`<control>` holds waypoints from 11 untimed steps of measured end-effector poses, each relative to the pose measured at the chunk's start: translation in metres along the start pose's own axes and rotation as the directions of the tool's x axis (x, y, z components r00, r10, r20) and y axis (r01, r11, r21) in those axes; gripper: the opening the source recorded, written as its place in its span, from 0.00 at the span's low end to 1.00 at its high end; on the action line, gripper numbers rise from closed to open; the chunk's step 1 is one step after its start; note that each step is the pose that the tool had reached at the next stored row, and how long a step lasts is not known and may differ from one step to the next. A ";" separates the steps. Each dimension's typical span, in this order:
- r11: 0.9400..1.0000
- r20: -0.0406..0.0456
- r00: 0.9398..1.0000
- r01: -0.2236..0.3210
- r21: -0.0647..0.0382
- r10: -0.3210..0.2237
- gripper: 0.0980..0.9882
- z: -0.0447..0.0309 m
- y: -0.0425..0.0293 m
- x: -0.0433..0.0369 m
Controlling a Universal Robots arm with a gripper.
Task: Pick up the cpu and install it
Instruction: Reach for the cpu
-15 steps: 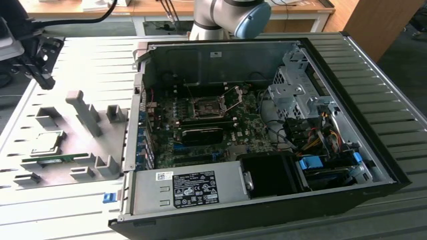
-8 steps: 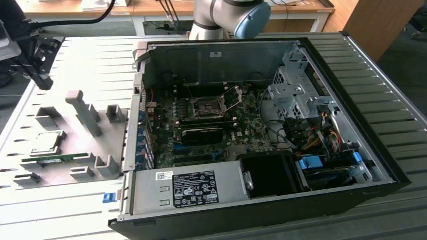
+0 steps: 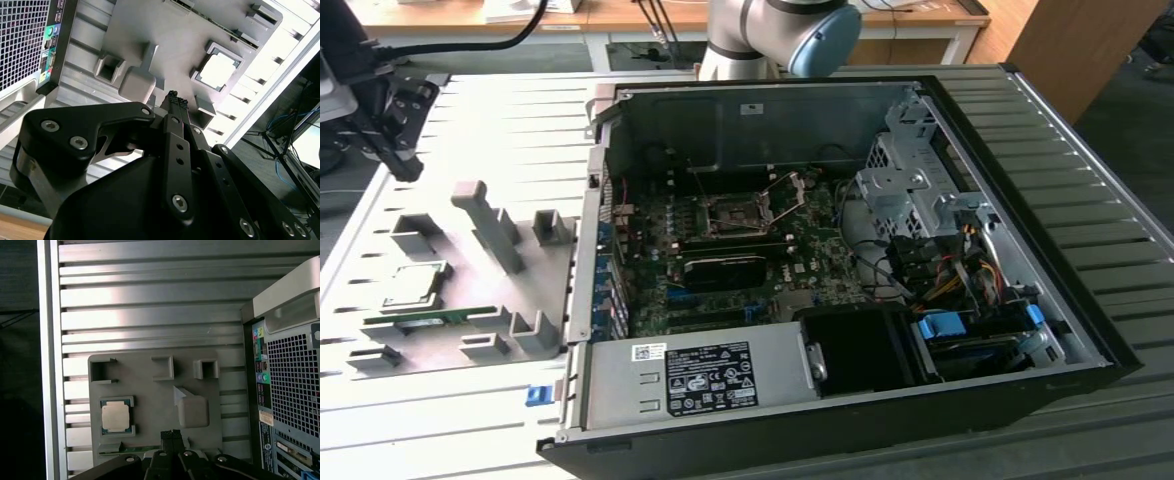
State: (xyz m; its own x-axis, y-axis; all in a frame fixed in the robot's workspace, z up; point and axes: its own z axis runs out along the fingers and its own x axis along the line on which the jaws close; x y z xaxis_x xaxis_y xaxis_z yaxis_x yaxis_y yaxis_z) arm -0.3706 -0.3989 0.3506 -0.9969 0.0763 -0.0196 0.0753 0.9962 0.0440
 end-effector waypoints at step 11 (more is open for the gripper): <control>1.000 0.000 1.000 0.000 0.000 0.000 0.01 0.0021 -0.0005 0.0048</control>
State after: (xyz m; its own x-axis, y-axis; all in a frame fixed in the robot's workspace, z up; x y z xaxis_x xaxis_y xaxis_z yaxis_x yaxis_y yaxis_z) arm -0.3754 -0.3989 0.3483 -0.9969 0.0763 -0.0195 0.0754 0.9962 0.0440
